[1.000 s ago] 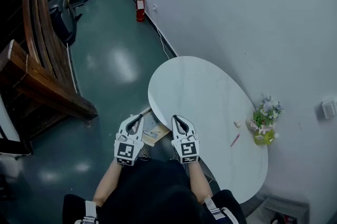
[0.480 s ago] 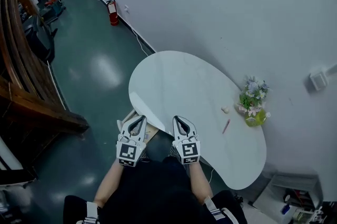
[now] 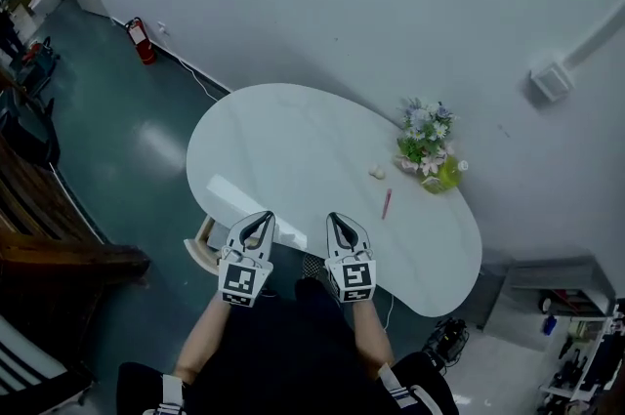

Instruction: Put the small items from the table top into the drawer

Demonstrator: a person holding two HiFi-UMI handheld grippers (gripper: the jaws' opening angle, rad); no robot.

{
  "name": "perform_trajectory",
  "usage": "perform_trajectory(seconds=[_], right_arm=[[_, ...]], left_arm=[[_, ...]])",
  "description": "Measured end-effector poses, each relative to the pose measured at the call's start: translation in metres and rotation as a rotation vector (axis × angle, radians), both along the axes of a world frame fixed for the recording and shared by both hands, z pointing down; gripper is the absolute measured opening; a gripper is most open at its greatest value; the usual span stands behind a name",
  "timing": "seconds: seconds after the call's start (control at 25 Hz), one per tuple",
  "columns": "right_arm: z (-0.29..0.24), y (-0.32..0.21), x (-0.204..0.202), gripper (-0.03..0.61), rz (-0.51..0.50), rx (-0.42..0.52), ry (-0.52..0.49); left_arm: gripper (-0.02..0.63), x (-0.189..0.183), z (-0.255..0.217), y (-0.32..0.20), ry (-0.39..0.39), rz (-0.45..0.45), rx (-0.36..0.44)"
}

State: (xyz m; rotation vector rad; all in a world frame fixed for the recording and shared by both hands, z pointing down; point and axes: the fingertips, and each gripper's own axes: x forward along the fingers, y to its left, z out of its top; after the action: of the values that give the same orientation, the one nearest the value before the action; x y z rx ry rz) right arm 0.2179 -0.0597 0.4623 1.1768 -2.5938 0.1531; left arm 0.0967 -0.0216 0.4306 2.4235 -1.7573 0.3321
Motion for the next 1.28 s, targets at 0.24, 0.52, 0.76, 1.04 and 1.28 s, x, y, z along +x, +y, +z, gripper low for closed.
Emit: perform_trajectory(seconds=[0.24, 0.52, 0.76, 1.04, 1.28], right_arm=[[0.011, -0.021, 0.068, 0.031, 0.133, -0.007, 0.019], [0.023, -0.041, 0.131, 0.031, 0.219, -0.035, 0.026], [0.041, -0.068, 0.164, 0.031, 0.237, -0.065, 0.035], [0.065, -0.108, 0.183, 0.031, 0.220, -0.103, 0.032], [0.088, -0.138, 0.188, 0.031, 0.188, -0.143, 0.037]], left_arm=[[0.020, 0.053, 0.011, -0.031, 0.010, 0.104, -0.022], [0.020, 0.117, 0.023, -0.069, 0.019, 0.204, -0.046], [0.020, 0.157, 0.038, -0.104, 0.024, 0.239, -0.069], [0.020, 0.183, 0.066, -0.143, 0.016, 0.244, -0.116], [0.020, 0.192, 0.090, -0.173, 0.008, 0.229, -0.158]])
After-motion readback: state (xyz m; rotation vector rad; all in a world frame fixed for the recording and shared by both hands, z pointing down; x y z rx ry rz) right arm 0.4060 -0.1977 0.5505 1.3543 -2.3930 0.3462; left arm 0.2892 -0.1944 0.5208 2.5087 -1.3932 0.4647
